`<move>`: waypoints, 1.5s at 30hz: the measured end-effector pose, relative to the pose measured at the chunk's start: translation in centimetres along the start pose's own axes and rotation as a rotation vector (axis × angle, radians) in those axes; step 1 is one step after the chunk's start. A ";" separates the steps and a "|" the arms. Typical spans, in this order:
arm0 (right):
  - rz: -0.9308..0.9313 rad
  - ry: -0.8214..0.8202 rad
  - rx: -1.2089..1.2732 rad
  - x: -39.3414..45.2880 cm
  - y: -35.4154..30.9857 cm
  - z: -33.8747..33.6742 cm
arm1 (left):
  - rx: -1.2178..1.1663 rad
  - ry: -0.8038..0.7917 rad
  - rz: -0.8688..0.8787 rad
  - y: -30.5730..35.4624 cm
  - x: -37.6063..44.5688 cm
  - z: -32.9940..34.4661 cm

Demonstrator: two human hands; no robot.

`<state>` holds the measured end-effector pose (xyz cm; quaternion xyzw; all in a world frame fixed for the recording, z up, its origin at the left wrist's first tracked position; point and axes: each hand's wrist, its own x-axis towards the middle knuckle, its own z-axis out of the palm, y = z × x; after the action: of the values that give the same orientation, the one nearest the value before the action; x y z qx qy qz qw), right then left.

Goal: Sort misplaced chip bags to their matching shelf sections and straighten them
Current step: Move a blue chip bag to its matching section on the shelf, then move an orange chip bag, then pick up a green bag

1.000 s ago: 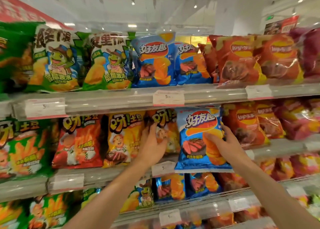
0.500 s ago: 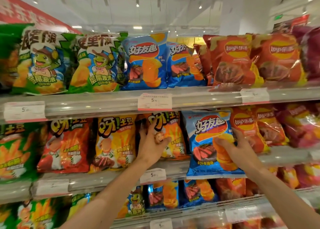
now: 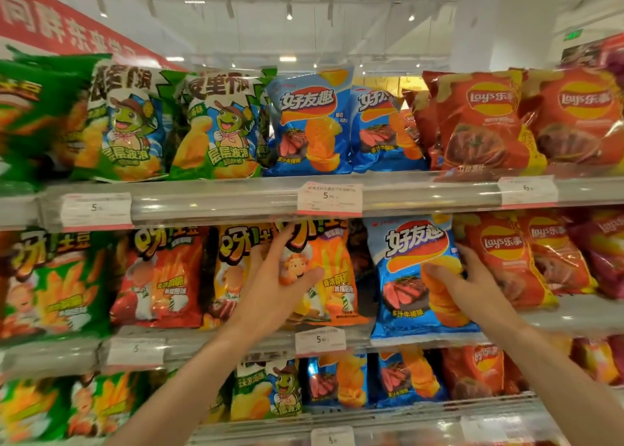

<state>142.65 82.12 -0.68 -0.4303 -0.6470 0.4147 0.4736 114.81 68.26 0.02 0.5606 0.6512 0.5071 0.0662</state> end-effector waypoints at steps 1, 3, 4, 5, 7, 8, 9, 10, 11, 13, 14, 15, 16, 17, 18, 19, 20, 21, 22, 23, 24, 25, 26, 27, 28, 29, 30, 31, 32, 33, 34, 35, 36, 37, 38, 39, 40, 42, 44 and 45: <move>0.003 -0.017 0.005 0.4 -0.1 0.9 | -0.009 0.002 0.003 -0.2 -0.5 -1.1; -0.009 -0.035 0.005 1.1 -0.6 2.9 | -0.025 -0.003 0.012 -0.6 -1.3 -2.8; -0.030 -0.037 -0.007 1.6 -0.9 4.2 | -0.024 0.004 0.013 -0.9 -1.7 -3.8; -0.050 -0.043 -0.020 1.9 -1.4 5.5 | -0.022 0.015 0.014 -1.2 -2.0 -4.8; -0.061 -0.046 -0.019 2.6 -2.1 7.6 | -0.014 0.040 0.010 -1.6 -2.4 -6.2; -0.054 -0.052 -0.009 2.9 -2.4 8.8 | -0.005 0.059 0.008 -1.9 -2.7 -7.0; -0.058 -0.060 -0.003 3.1 -2.6 9.8 | 0.006 0.077 0.004 -2.1 -2.9 -7.6; -0.062 -0.064 -0.015 3.4 -2.4 10.8 | 0.022 0.096 0.001 -2.4 -3.1 -8.1; -0.061 -0.075 -0.040 3.5 -2.4 11.6 | 0.036 0.108 -0.001 -2.6 -3.3 -8.5; -0.038 -0.091 -0.076 3.6 -1.5 12.9 | 0.052 0.110 -0.004 -3.1 -3.5 -9.0; -0.029 -0.085 -0.105 3.5 -1.0 13.3 | 0.057 0.107 -0.003 -3.4 -3.6 -9.2; -0.047 -0.068 -0.182 3.3 -0.5 13.5 | 0.057 0.105 -0.004 -3.6 -3.6 -9.4; -0.093 -0.034 -0.304 3.2 0.2 13.6 | 0.052 0.103 -0.007 -3.8 -3.7 -9.6; -0.155 -0.006 -0.418 3.0 0.7 13.6 | 0.044 0.098 -0.010 -3.9 -3.7 -9.7; -0.235 0.021 -0.502 2.6 1.0 13.6 | 0.033 0.095 -0.014 -4.0 -3.8 -9.7; -0.337 0.041 -0.572 2.3 1.2 13.5 | 0.022 0.092 -0.016 -4.0 -3.9 -9.8; -0.440 0.051 -0.651 2.2 1.6 13.6 | 0.012 0.090 -0.016 -4.0 -3.9 -9.7; -0.518 0.051 -0.745 2.0 1.6 13.6 | 0.005 0.087 -0.015 -4.0 -3.9 -9.7; -0.571 0.032 -0.839 2.1 2.2 13.6 | 0.002 0.084 -0.012 -3.9 -3.9 -9.7; -0.591 0.005 -0.931 2.1 2.4 13.6 | 0.000 0.080 -0.009 -3.8 -3.9 -9.6; -0.586 -0.026 -0.986 2.1 2.7 13.6 | -0.002 0.075 -0.007 -3.7 -3.9 -9.5; -0.551 -0.055 -1.011 2.1 2.9 13.6 | -0.003 0.070 -0.004 -3.7 -3.9 -9.5; -0.533 -0.067 -1.014 2.1 3.1 13.5 | -0.007 0.065 -0.003 -3.6 -4.0 -9.5; -0.515 -0.068 -1.003 1.9 2.9 13.5 | -0.012 0.061 -0.004 -3.5 -4.0 -9.4; -0.527 -0.048 -0.981 1.7 2.6 13.5 | -0.017 0.056 -0.005 -3.5 -4.1 -9.4; -0.540 -0.036 -0.943 1.3 2.0 13.5 | -0.020 0.052 -0.004 -3.4 -4.1 -9.4; -0.558 -0.029 -0.884 0.8 1.3 13.6 | -0.022 0.051 -0.002 -3.3 -4.2 -9.4; -0.559 -0.040 -0.802 0.2 0.4 13.7 | -0.024 0.052 0.004 -3.2 -4.2 -9.3; -0.555 -0.060 -0.696 -0.5 -0.4 14.0 | -0.032 0.051 0.009 -3.1 -4.2 -9.2; -0.519 -0.106 -0.586 -1.3 -1.3 14.2 | -0.041 0.049 0.010 -2.9 -4.3 -9.1; -0.470 -0.170 -0.483 -2.0 -2.1 14.5 | -0.046 0.048 0.011 -2.7 -4.4 -8.9; -0.404 -0.251 -0.393 -2.8 -2.9 14.9 | -0.047 0.044 0.012 -2.6 -4.5 -8.7; -0.345 -0.326 -0.317 -3.5 -3.5 15.2 | -0.049 0.043 0.012 -2.5 -4.7 -8.5; -0.302 -0.385 -0.263 -4.1 -4.0 15.6 | -0.051 0.042 0.010 -2.4 -4.8 -8.3; -0.276 -0.429 -0.216 -4.7 -4.3 16.0 | -0.051 0.039 0.006 -2.3 -5.0 -8.2; -0.257 -0.459 -0.169 -5.1 -4.5 16.3 | -0.051 0.037 0.001 -2.3 -5.2 -8.1; -0.243 -0.484 -0.104 -5.5 -4.8 16.7 | -0.048 0.037 -0.004 -2.3 -5.5 -8.1; -0.218 -0.520 0.008 -6.1 -4.9 17.5 | -0.040 0.039 -0.022 -2.7 -6.2 -8.3; -0.203 -0.535 0.048 -6.6 -4.3 18.6 | -0.020 0.052 -0.052 -3.3 -7.0 -8.7; -0.198 -0.538 0.054 -6.8 -4.0 19.2 | -0.005 0.065 -0.064 -3.7 -7.4 -9.1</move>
<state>124.60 72.01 -2.66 -0.2266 -0.7771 0.4827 0.3342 109.06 57.57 -1.93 0.5224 0.6694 0.5244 0.0627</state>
